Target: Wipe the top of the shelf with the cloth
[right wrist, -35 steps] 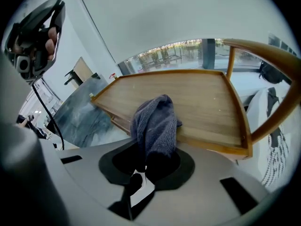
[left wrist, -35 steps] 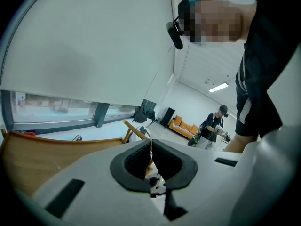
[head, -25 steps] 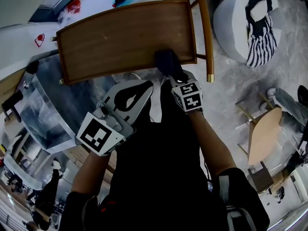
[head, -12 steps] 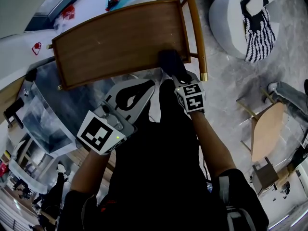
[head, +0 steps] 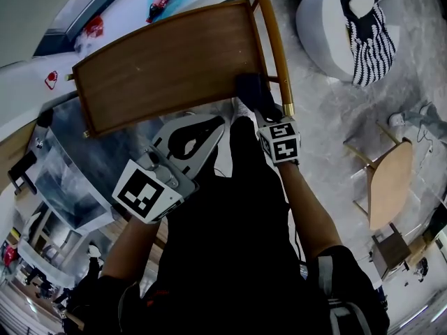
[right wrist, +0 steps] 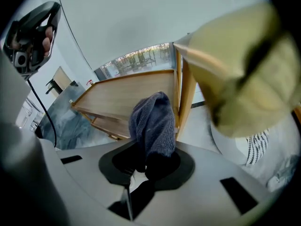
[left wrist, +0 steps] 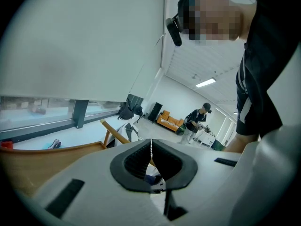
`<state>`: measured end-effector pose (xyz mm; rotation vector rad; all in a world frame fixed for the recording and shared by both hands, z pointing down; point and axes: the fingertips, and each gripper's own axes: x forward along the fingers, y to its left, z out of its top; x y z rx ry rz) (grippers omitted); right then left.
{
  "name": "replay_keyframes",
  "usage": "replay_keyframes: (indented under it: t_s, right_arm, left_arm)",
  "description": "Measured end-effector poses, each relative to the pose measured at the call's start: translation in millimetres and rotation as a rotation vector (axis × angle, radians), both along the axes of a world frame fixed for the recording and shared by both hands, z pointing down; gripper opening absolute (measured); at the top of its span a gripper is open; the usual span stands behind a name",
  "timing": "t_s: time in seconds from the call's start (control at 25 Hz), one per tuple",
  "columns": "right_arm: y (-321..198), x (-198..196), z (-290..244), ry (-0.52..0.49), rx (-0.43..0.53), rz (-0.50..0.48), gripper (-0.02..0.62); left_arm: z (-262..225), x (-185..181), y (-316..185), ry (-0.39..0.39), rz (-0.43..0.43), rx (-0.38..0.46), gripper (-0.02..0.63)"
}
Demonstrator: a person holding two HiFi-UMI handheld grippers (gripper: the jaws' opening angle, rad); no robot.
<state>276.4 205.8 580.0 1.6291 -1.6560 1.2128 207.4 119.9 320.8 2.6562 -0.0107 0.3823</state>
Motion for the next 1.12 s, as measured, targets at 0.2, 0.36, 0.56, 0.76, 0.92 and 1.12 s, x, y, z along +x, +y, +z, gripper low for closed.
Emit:
replay_keyframes:
  t_s: [0.2, 0.36, 0.56, 0.76, 0.92, 1.12]
  right_arm:
    - [4.8, 5.3, -5.2, 0.007, 0.006, 0.009, 0.069]
    - [-0.8, -4.9, -13.4, -0.001, 0.022, -0.020, 0.069]
    - [-26.2, -32.8, -45.0, -0.009, 0.082, -0.107, 0.069]
    - [-67.3, -58.5, -87.8, -0.019, 0.167, -0.176, 0.069]
    - [-106.5, -70.6, -127.4, -0.004, 0.243, -0.227, 0.069]
    - [-146.8, -88.2, -178.9, -0.008, 0.337, -0.289, 0.069]
  left_arm:
    - [-6.1, 4.2, 1.1, 0.018, 0.009, 0.019, 0.026]
    - [-18.0, 0.4, -8.1, 0.065, -0.016, 0.038, 0.026]
    - [-29.0, -20.1, -26.7, 0.065, -0.066, 0.070, 0.026]
    - [-48.8, -51.0, -48.4, 0.054, -0.120, 0.101, 0.026]
    - [-72.4, -76.4, -68.6, 0.075, -0.178, 0.147, 0.026]
    - [-96.7, -109.3, -88.6, 0.069, -0.232, 0.211, 0.026]
